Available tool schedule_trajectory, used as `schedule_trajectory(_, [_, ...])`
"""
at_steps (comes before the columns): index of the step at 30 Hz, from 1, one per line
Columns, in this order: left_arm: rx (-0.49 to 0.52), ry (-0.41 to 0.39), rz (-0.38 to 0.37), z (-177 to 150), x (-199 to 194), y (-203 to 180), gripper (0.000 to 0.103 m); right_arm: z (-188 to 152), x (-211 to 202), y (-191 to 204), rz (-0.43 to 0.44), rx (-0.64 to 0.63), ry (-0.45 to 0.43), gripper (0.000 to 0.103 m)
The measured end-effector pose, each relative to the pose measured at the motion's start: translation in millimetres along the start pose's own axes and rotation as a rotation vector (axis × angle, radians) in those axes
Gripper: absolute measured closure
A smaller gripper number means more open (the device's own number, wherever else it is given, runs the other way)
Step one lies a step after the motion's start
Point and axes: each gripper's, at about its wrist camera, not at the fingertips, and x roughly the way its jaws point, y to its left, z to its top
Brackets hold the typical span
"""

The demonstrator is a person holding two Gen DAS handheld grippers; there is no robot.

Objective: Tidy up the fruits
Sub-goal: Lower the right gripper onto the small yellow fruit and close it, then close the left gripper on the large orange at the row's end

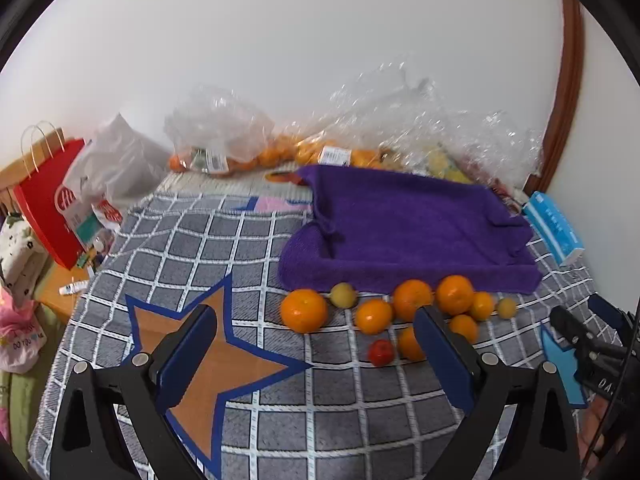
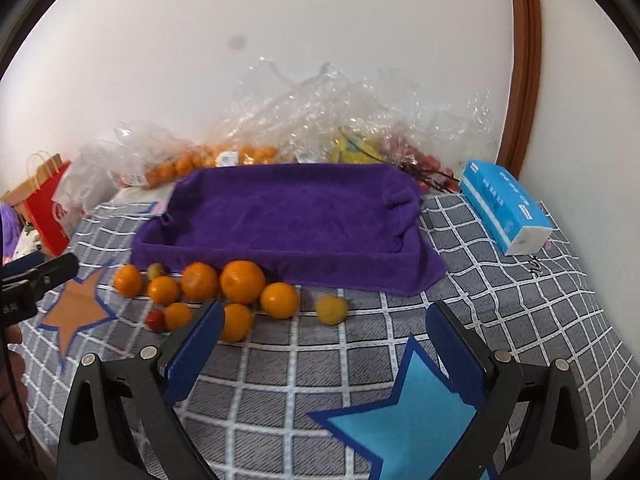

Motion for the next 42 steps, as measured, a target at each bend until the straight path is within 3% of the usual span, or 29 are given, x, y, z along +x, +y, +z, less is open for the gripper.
schedule_trajectory(6, [-0.030,0.043,-0.020,-4.3,23.6,11.9,0.005,-5.6,41.5,-13.8,0.034,0.034,0.088,0.020])
schedule_trajectory(8, [-0.029,0.052,-0.024,-5.7,29.8,13.1,0.005,-7.5,54.5,-15.2,0.052,0.038,0.123,0.038])
schedule_trajectory(9, [-0.030,0.056,-0.028,-6.0,32.3,13.0,0.005,-8.8,63.3,-15.2,0.057,0.037,0.145,0.039])
schedule_trajectory(15, [-0.026,0.081,-0.028,-10.5,43.7,13.7,0.005,-10.8,85.7,-14.8,0.067,0.026,0.171,0.051])
schedule_trajectory(21, [-0.032,0.105,-0.042,-11.5,53.3,15.2,0.007,-11.4,100.5,-14.4,0.086,0.017,0.186,0.075])
schedule_trajectory(26, [-0.031,0.117,-0.036,-11.7,62.1,15.8,0.012,-14.1,89.6,-11.6,0.090,0.002,0.170,0.075])
schedule_trajectory(32, [-0.020,0.144,-0.011,-7.9,80.4,12.0,0.027,-19.5,86.4,-13.5,0.114,0.002,0.167,0.075])
schedule_trajectory(34, [-0.011,0.156,0.002,-9.0,86.9,9.1,0.038,-20.4,86.0,-15.0,0.122,0.004,0.171,0.075])
schedule_trajectory(41, [-0.041,0.155,-0.020,-10.0,100.4,10.7,0.056,-19.3,73.5,-22.2,0.126,0.012,0.149,0.075])
schedule_trajectory(42, [-0.043,0.157,-0.031,-9.3,101.3,10.5,0.063,-18.9,71.2,-23.0,0.132,0.018,0.149,0.075])
